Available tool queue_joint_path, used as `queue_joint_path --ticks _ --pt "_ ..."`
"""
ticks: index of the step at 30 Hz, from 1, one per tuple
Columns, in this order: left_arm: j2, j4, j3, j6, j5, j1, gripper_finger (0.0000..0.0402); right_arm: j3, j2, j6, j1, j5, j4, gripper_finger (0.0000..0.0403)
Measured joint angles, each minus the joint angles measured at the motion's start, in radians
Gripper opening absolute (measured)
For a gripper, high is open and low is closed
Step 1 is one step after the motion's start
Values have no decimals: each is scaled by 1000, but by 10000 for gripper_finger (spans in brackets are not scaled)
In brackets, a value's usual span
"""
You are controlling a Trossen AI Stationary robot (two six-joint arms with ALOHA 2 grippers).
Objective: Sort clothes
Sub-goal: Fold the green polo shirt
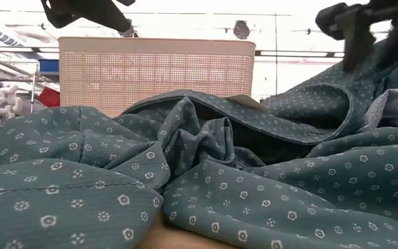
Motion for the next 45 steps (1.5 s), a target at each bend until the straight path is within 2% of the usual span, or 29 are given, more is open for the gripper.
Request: queue_joint_path --ticks 3,8,13,16,20,22,29,33,39,42,45 --pt "0 -1 0 1 -1 0 171 -39 -1 9 -28 35 4 177" --pt "0 -2 0 3 -2 0 171 -93 -1 37 -71 -74 32 177" --pt "0 -2 0 2 -2 -1 171 -112 -1 55 -70 -59 32 170" --pt "0 -1 0 2 -2 -2 171 -113 -1 56 -71 -14 28 136" --pt "0 -1 0 1 -2 -5 171 -103 -1 56 -71 -14 33 41" --pt "0 -1 0 -1 -2 -5 171 -99 -1 70 -76 -26 35 12" --pt "5 13 0 -66 29 -27 171 -91 -2 243 -184 -39 -52 4" --pt "49 37 1 -153 70 -54 171 -91 -13 294 -265 -135 -45 3" --pt "147 190 1 -179 92 -59 171 -91 -15 347 -341 -285 27 2" --pt "161 207 1 -207 68 -55 171 -91 -15 340 -358 -314 30 1" --pt "172 160 1 -307 50 -49 171 -91 -15 314 -359 -329 30 1"
